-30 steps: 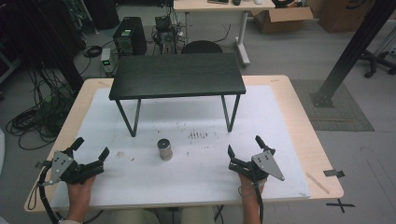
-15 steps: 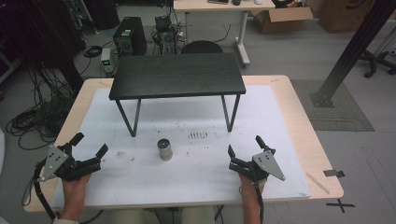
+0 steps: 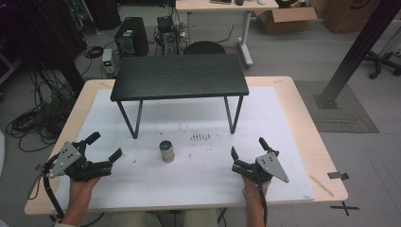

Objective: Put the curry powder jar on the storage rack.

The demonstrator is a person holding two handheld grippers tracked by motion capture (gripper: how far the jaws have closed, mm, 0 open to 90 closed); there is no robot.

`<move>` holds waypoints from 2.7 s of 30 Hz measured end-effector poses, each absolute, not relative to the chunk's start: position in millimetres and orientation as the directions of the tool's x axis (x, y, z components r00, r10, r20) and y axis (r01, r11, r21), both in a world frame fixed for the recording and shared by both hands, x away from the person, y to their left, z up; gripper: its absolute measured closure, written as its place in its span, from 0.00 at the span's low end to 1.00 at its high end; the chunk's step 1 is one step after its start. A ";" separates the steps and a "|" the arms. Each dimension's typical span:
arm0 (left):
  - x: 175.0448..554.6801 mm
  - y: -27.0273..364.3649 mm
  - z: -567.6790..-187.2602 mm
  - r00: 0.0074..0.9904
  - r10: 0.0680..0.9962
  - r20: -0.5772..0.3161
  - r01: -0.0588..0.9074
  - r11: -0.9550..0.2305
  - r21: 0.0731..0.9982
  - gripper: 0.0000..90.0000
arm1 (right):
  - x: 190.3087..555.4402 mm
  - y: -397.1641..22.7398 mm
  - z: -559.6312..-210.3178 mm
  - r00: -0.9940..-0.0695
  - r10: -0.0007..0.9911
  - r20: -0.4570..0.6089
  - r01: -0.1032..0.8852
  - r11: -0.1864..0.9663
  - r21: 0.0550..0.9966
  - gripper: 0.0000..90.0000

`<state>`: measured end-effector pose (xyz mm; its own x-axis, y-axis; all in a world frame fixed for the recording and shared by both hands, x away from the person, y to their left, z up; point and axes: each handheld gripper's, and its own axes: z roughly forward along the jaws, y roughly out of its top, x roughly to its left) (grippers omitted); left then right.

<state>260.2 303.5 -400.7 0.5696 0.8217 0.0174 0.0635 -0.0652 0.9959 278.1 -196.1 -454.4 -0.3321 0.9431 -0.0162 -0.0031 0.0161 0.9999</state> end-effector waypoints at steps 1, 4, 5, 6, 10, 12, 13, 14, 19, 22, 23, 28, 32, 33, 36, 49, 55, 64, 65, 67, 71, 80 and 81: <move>261.3 300.3 -400.1 0.578 0.816 0.017 0.070 -0.070 0.995 0.02 | 278.1 -196.1 -454.4 -0.332 0.943 -0.015 -0.003 0.015 1.000 0.00; 265.7 287.9 -398.8 0.613 0.790 0.017 0.087 -0.088 0.992 0.02 | 278.1 -196.2 -454.4 -0.332 0.943 -0.015 -0.003 0.015 1.000 0.00; 267.1 283.4 -398.7 0.624 0.782 0.017 0.090 -0.093 0.992 0.03 | 278.0 -196.2 -454.4 -0.332 0.943 -0.016 -0.003 0.016 1.000 0.00; 267.1 283.4 -398.7 0.624 0.782 0.017 0.090 -0.093 0.992 0.03 | 278.0 -196.2 -454.4 -0.332 0.943 -0.016 -0.003 0.016 1.000 0.00; 271.0 269.6 -399.0 0.649 0.760 0.019 0.090 -0.102 0.991 0.03 | 278.0 -196.1 -454.4 -0.332 0.943 -0.016 -0.003 0.016 1.000 0.00; 273.9 260.3 -399.7 0.667 0.745 0.016 0.099 -0.110 0.989 0.03 | 278.0 -196.2 -454.4 -0.332 0.943 -0.016 -0.003 0.016 1.000 0.00; 273.9 260.3 -399.7 0.667 0.745 0.016 0.099 -0.110 0.989 0.03 | 278.0 -196.2 -454.4 -0.332 0.943 -0.016 -0.003 0.016 1.000 0.00; 275.8 253.9 -400.6 0.678 0.735 0.017 0.105 -0.119 0.987 0.03 | 278.0 -196.2 -454.4 -0.332 0.943 -0.016 -0.002 0.016 1.000 0.00; 278.9 242.2 -402.3 0.691 0.722 0.019 0.112 -0.133 0.985 0.03 | 277.9 -196.0 -454.4 -0.332 0.943 -0.016 -0.003 0.016 1.000 0.00; 282.2 235.1 -405.1 0.700 0.714 0.018 0.125 -0.147 0.981 0.03 | 277.9 -196.1 -454.5 -0.333 0.943 -0.017 -0.004 0.016 1.000 0.00; 284.7 231.2 -407.6 0.703 0.711 0.018 0.135 -0.157 0.978 0.03 | 277.9 -196.0 -454.5 -0.333 0.943 -0.016 -0.004 0.016 1.000 0.00; 289.1 223.8 -412.0 0.713 0.701 0.014 0.152 -0.174 0.973 0.03 | 277.9 -195.9 -454.5 -0.333 0.943 -0.017 -0.004 0.017 1.000 0.00; 292.1 217.6 -415.1 0.719 0.695 0.017 0.160 -0.188 0.969 0.04 | 278.0 -195.9 -454.4 -0.334 0.943 -0.018 -0.004 0.018 1.000 0.00; 292.8 216.3 -415.7 0.720 0.694 0.015 0.161 -0.187 0.969 0.04 | 278.0 -195.9 -454.4 -0.334 0.942 -0.019 -0.004 0.018 1.000 0.00; 294.3 212.3 -417.0 0.726 0.688 0.018 0.161 -0.195 0.967 0.05 | 278.1 -195.8 -454.4 -0.335 0.942 -0.019 -0.004 0.018 1.000 0.00; 302.2 193.5 -427.3 0.739 0.672 0.034 0.190 -0.257 0.948 0.07 | 277.8 -196.0 -454.5 -0.336 0.942 -0.018 -0.005 0.017 1.000 0.00; 305.5 190.3 -430.9 0.744 0.668 0.034 0.210 -0.282 0.936 0.12 | 277.7 -196.2 -454.5 -0.336 0.942 -0.016 -0.006 0.015 1.000 0.00; 307.0 185.0 -438.9 0.761 0.648 0.033 0.223 -0.308 0.925 0.24 | 277.6 -196.3 -454.6 -0.337 0.941 -0.016 -0.008 0.014 1.000 0.00; 307.0 184.6 -439.9 0.761 0.648 0.029 0.224 -0.305 0.926 0.24 | 277.6 -196.3 -454.6 -0.337 0.941 -0.016 -0.008 0.014 1.000 0.00; 307.5 183.4 -441.5 0.766 0.642 0.027 0.226 -0.308 0.924 0.27 | 277.5 -196.3 -454.6 -0.337 0.941 -0.016 -0.009 0.014 1.000 0.00; 306.9 180.8 -443.6 0.771 0.636 0.027 0.224 -0.311 0.924 0.35 | 277.5 -196.4 -454.6 -0.338 0.941 -0.016 -0.009 0.014 1.000 0.00; 307.4 184.6 -444.3 0.748 0.664 0.001 0.232 -0.264 0.936 0.54 | 277.4 -196.4 -454.6 -0.341 0.940 -0.017 -0.011 0.014 1.000 0.00; 307.6 184.5 -444.4 0.746 0.666 0.003 0.232 -0.264 0.936 0.54 | 277.3 -196.4 -454.7 -0.341 0.940 -0.017 -0.011 0.014 1.000 0.00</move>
